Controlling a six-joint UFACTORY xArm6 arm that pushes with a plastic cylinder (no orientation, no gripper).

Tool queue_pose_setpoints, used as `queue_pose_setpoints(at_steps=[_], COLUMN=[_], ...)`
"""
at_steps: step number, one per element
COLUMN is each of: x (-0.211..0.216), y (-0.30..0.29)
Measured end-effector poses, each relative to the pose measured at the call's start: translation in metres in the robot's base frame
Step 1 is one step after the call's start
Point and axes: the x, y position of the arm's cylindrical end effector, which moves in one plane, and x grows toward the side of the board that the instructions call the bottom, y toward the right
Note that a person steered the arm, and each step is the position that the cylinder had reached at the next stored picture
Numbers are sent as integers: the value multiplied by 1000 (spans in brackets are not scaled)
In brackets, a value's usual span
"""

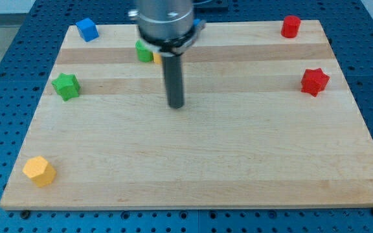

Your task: Move the heart diagonally to the hexagon

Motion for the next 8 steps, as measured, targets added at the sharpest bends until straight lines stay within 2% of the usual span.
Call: queue_pose_setpoints(at_steps=[2,4,7,8], x=[-92,-144,-147,-121], y=[45,20,-65,-75])
